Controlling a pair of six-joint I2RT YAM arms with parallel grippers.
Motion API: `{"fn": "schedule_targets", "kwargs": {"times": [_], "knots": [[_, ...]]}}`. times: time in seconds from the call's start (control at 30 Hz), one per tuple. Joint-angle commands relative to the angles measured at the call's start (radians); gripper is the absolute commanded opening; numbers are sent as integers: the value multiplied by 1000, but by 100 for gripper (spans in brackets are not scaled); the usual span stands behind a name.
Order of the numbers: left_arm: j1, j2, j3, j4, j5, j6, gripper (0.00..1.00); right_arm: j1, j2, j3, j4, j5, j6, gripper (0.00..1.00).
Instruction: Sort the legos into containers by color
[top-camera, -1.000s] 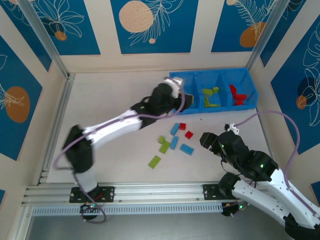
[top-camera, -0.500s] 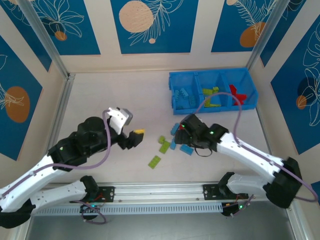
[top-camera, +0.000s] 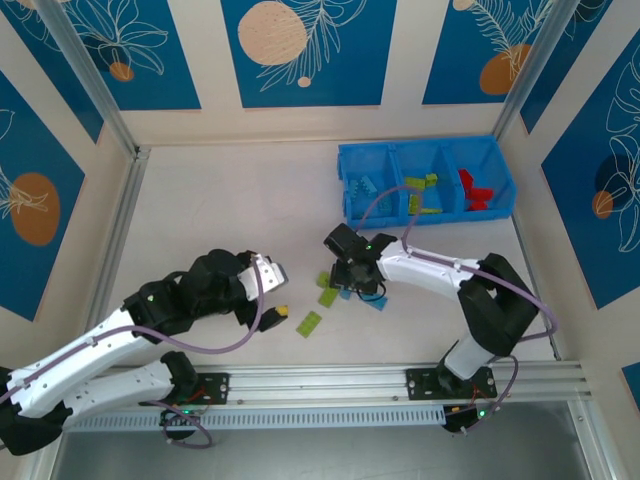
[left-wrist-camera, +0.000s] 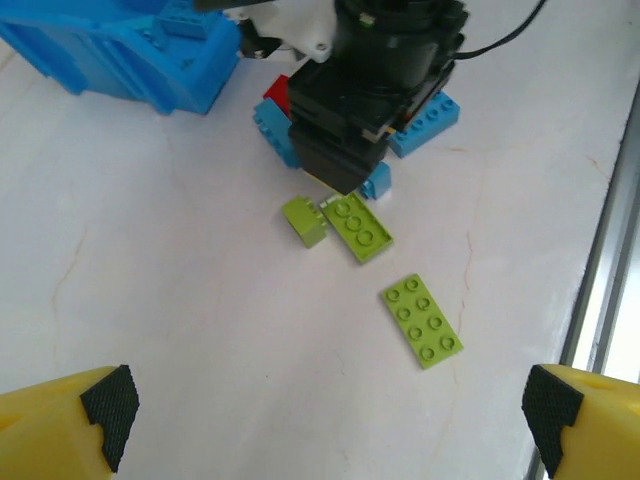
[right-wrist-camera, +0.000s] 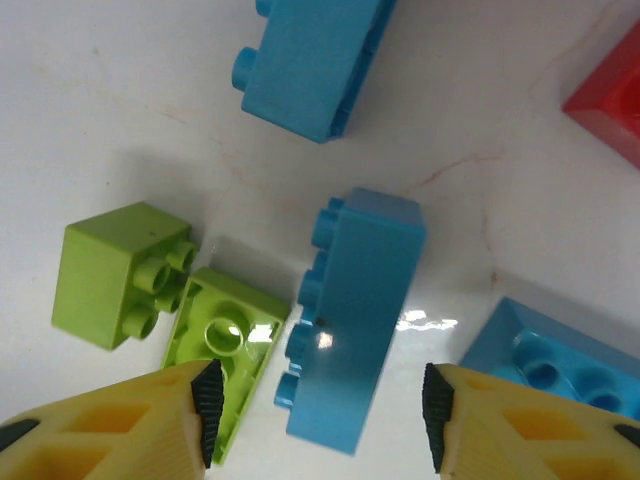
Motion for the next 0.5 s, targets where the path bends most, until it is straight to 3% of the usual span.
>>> {"fn": "schedule_targets", "kwargs": {"times": [0.0,0.13,0.27,0.33,0.47], "knots": [[7,-17,3,6,31,40,100,7,62,44,-9,6,36,55],[8,-26,-9,14,15,37,100,12,125,60,-26,39,51,51],[8,-22,-8,16,5,35,100,14,112,48,-16,63,67,35],[8,-20,-11,19,-6,33,100,23,60,39,-25,102,80,26],[10,-23,-11,23,-21,31,100,49,-101,34,-71,210,94,22]]}}
